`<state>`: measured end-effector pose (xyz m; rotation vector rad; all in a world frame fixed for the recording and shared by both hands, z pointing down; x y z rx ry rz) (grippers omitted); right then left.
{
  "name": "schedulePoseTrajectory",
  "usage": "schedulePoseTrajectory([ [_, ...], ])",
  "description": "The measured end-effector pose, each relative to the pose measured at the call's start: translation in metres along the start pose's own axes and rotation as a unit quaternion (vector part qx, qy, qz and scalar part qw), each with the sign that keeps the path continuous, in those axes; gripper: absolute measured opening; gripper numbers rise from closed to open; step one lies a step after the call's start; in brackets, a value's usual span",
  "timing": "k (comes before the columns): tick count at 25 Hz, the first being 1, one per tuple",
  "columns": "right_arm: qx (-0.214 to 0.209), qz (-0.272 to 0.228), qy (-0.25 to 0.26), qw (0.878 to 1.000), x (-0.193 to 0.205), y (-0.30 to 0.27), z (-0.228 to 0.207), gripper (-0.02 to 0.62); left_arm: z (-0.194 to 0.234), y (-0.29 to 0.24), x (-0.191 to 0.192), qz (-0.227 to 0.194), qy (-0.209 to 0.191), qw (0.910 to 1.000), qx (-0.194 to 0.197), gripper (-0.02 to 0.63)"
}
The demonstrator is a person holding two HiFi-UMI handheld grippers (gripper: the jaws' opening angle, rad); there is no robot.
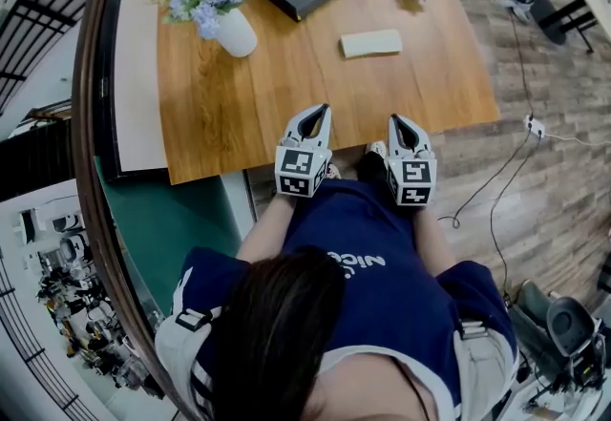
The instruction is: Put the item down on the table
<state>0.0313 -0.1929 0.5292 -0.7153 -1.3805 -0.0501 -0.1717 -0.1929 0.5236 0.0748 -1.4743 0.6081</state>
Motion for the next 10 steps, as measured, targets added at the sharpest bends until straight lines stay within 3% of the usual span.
schedulePoseTrajectory([
  [10,-0.004,0.005,-0.005,1.000,0.0049,-0.0044,-0.0018,0.008,0.0053,-0.0012,-0.0009,-0.002,0.005,0.9999,-0.012,0.002],
])
Point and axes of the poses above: the fingertips, and each gripper's own axes: y backward along the fingers, z to its left, x out of its underside, the point moved 7 cm from there along y, backward along the fingers, and after that the axes turned 1 degree about -z, right-handed, at the moved point
